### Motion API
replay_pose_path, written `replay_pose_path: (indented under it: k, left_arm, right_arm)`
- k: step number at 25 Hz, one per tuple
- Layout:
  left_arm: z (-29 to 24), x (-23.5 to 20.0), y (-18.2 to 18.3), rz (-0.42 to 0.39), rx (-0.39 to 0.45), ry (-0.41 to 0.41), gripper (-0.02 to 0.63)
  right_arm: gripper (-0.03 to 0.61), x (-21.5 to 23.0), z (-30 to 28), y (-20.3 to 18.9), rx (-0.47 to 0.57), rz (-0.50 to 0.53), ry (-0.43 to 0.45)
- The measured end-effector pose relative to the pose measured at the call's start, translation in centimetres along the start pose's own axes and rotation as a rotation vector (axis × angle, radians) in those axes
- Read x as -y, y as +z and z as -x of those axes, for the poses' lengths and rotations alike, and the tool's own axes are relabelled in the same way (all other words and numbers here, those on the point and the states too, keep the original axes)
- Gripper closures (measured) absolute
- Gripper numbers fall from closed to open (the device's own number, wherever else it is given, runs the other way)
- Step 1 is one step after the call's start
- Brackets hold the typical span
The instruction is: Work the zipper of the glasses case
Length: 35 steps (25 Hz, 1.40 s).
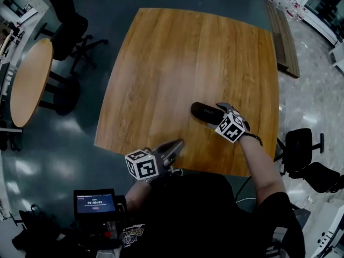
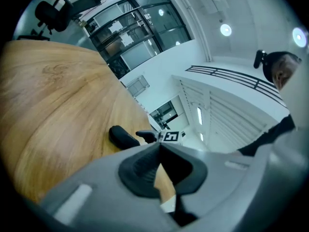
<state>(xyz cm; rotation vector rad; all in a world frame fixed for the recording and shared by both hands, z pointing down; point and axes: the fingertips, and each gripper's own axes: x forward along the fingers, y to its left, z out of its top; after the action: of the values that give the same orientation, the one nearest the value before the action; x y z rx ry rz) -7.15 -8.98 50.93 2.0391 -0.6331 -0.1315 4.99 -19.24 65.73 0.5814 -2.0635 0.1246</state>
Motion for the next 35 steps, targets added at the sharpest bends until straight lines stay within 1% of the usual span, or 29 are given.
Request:
replay_pose_path:
  k: [1,3,5,6,8,10,12,14,16,17,20,22,24,26,28,29,30,31,32,33,34,35]
  left_arm:
    - [0.1,0.0,0.0,-0.003,0.006,0.016,0.611]
    - [0.2,0.0,0.0,-0.007,0.016,0.048,0.611]
    - [0.2,0.1,-0.1,-0.010,0.024,0.070,0.611]
    - [0.1,0.2,-0.2,-0.013,0.025,0.075,0.611]
    - [0.0,0.4,-0.2,-0.021,0.021,0.078,0.611]
    - [-0.3,0.3,0.2,-0.051,0.013,0.083,0.611]
    - [-0.7,0.2,1.2,-0.126,-0.007,0.101,0.611]
    - [-1.3,0.1,2.5,-0.229,-0.041,0.123,0.598]
    - [-2.3,0.2,3.5,-0.334,-0.093,0.133,0.515]
    - [-2.9,0.4,3.9,-0.383,-0.126,0.134,0.493]
    - [-4.8,1.2,4.2,-0.508,-0.268,0.110,0.396]
    - [-6.1,2.2,3.1,-0.578,-0.400,0.057,0.358]
    - [-7.0,3.8,1.0,-0.625,-0.560,-0.030,0.315]
    - [-7.5,5.7,-1.4,-0.643,-0.700,-0.132,0.302]
    - [-7.6,7.4,-3.2,-0.621,-0.790,-0.238,0.282]
    - [-7.5,8.1,-3.8,-0.602,-0.814,-0.289,0.279]
    - [-7.4,8.7,-4.2,-0.583,-0.822,-0.334,0.280]
    - [-7.3,9.3,-4.3,-0.563,-0.809,-0.370,0.290]
    - [-7.3,9.8,-4.0,-0.540,-0.780,-0.400,0.316]
    - [-7.2,10.3,-3.6,-0.512,-0.739,-0.433,0.325]
    - [-7.0,10.9,-3.0,-0.486,-0.691,-0.469,0.331]
    - [-6.7,11.4,-2.3,-0.467,-0.641,-0.503,0.336]
  right_arm:
    - [0.191,-0.2,-0.8,-0.2,-0.021,0.027,0.044]
    - [0.187,-0.7,-2.1,-0.6,-0.055,0.074,0.113]
    - [0.192,-1.2,-3.2,-1.2,-0.086,0.121,0.155]
    - [0.218,-1.4,-3.5,-1.3,-0.092,0.138,0.165]
    - [0.227,-1.3,-3.6,-0.9,-0.073,0.166,0.160]
    - [0.233,-1.1,-2.7,0.3,-0.026,0.226,0.133]
    - [0.235,-1.2,-0.8,1.7,0.021,0.345,0.092]
    - [0.236,-1.5,1.6,3.1,0.061,0.492,0.047]
    - [0.238,-2.1,4.2,4.5,0.098,0.633,0.000]
    - [0.238,-2.6,5.6,5.2,0.114,0.700,-0.021]
    - [0.238,-4.4,9.3,7.2,0.145,0.891,-0.067]
    - [0.238,-5.8,11.2,7.9,0.153,1.005,-0.085]
    - [0.238,-7.2,12.9,8.2,0.156,1.117,-0.099]
    - [0.238,-8.9,14.9,9.2,0.174,1.213,-0.112]
    - [0.239,-10.8,16.4,9.8,0.192,1.280,-0.105]
    - [0.238,-11.6,16.9,9.8,0.192,1.302,-0.090]
    - [0.238,-12.2,17.3,9.7,0.188,1.307,-0.071]
    - [0.233,-12.5,17.8,9.6,0.186,1.289,-0.048]
    - [0.231,-12.4,18.5,9.6,0.188,1.251,-0.022]
    - [0.224,-12.0,19.5,9.7,0.197,1.196,0.001]
    - [0.208,-11.2,20.7,9.9,0.214,1.122,0.021]
    - [0.206,-10.3,22.2,10.3,0.245,1.019,0.046]
